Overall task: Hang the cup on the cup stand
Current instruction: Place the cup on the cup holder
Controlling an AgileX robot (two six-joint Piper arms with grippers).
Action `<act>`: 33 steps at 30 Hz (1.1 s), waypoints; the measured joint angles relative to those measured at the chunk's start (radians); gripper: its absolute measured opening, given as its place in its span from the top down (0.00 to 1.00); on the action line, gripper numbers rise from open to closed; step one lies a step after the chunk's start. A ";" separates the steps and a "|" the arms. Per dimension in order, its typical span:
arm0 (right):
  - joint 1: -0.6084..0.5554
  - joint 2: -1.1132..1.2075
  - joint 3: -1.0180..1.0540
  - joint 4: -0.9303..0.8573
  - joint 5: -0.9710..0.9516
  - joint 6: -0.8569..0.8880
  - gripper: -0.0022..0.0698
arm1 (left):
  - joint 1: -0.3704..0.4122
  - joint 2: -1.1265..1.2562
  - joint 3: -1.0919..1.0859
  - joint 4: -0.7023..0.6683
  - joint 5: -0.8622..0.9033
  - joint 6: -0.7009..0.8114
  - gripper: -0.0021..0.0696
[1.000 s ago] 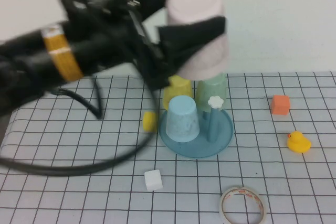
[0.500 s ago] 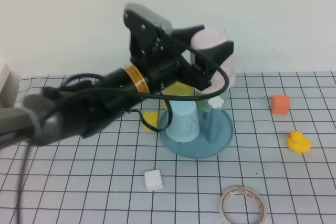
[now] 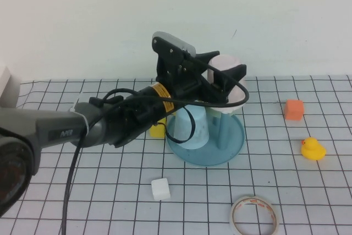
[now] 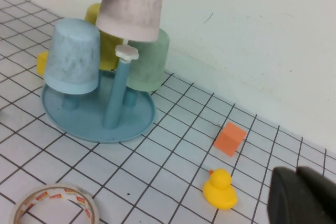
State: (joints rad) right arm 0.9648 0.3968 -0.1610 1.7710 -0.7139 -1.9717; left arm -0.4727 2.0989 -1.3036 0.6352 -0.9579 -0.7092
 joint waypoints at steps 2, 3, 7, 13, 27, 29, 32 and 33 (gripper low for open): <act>0.000 0.000 0.000 0.000 -0.002 0.000 0.97 | -0.001 0.008 -0.007 0.001 0.037 0.000 0.22; 0.000 0.000 0.000 0.000 -0.002 0.000 0.97 | -0.003 0.008 -0.007 0.001 0.063 0.000 0.22; 0.000 0.000 0.000 0.000 -0.004 0.000 0.97 | -0.019 0.010 -0.011 -0.008 0.149 0.000 0.22; 0.000 0.000 0.000 0.000 -0.004 0.000 0.97 | -0.040 0.010 -0.014 -0.019 0.163 0.022 0.22; 0.000 0.000 0.000 0.000 -0.004 0.000 0.97 | -0.043 0.010 -0.014 -0.062 0.169 0.044 0.22; 0.000 0.000 0.000 0.000 -0.004 0.000 0.97 | -0.043 0.010 -0.014 -0.062 0.169 0.045 0.22; 0.000 0.000 0.000 0.000 -0.004 0.000 0.97 | -0.043 0.010 -0.014 -0.062 0.169 0.045 0.22; 0.000 0.000 0.000 0.000 -0.004 0.000 0.97 | -0.043 0.010 -0.014 -0.062 0.169 0.045 0.22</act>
State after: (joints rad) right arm 0.9648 0.3968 -0.1610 1.7710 -0.7183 -1.9717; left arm -0.5153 2.1092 -1.3172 0.5728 -0.7887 -0.6646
